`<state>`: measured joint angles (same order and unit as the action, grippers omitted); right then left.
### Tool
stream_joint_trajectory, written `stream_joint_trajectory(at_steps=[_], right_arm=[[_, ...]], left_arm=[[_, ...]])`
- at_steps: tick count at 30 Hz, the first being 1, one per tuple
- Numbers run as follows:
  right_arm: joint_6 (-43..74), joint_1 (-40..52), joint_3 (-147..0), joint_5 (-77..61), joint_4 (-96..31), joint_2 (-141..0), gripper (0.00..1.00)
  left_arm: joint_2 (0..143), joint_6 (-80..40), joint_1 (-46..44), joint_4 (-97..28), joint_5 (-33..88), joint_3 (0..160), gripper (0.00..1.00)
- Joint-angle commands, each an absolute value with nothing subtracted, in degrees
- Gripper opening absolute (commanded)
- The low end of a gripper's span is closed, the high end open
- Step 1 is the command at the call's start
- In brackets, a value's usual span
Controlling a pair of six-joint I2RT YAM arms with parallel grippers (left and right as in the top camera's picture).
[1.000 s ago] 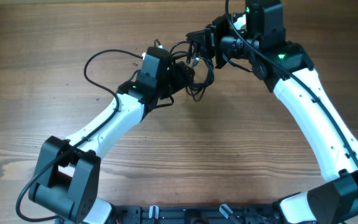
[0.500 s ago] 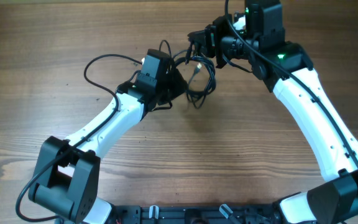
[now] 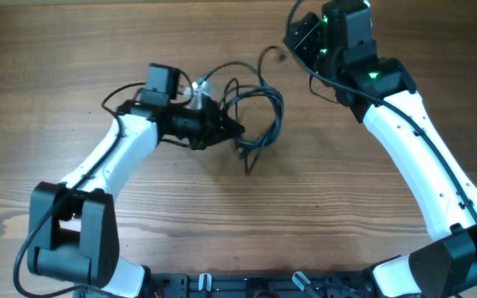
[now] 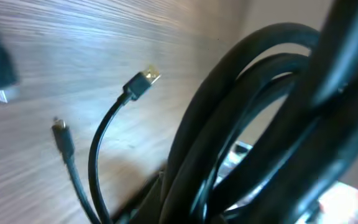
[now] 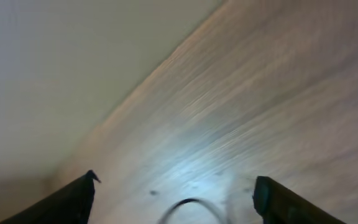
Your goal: Untangle cables
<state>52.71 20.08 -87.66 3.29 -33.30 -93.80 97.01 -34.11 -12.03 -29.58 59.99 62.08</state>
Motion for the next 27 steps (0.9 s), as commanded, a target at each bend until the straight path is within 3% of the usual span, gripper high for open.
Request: stream_joint_trajectory(at_steps=[1,3,5,11,20,27], right_arm=[[32.6,20.0,-88.5,2.8,-34.9,-94.0,0.87],[22.5,20.0,-88.5,-6.0,-35.7,-94.0,0.87],[9.9,20.0,-88.5,-23.7,-35.0,-94.0,0.88],[2.9,20.0,-89.4,-40.4,-34.7,-93.1,0.90],[0.4,20.0,-89.4,-36.9,-36.7,-88.3,0.89],[-7.8,20.9,-89.4,-41.7,-40.8,-88.4,0.83]], left_arm=[[97.5,-31.7,-7.6,-28.7,75.3,61.8,0.04],[97.5,-31.7,-4.9,-27.9,77.7,61.8,0.04],[97.5,-29.2,-2.7,-23.1,83.0,61.8,0.04],[97.5,-15.8,-1.5,-15.6,85.8,61.8,0.04],[97.5,-6.3,-1.5,-15.6,79.8,61.8,0.04],[97.5,-8.4,-1.5,-15.9,78.1,61.8,0.04]])
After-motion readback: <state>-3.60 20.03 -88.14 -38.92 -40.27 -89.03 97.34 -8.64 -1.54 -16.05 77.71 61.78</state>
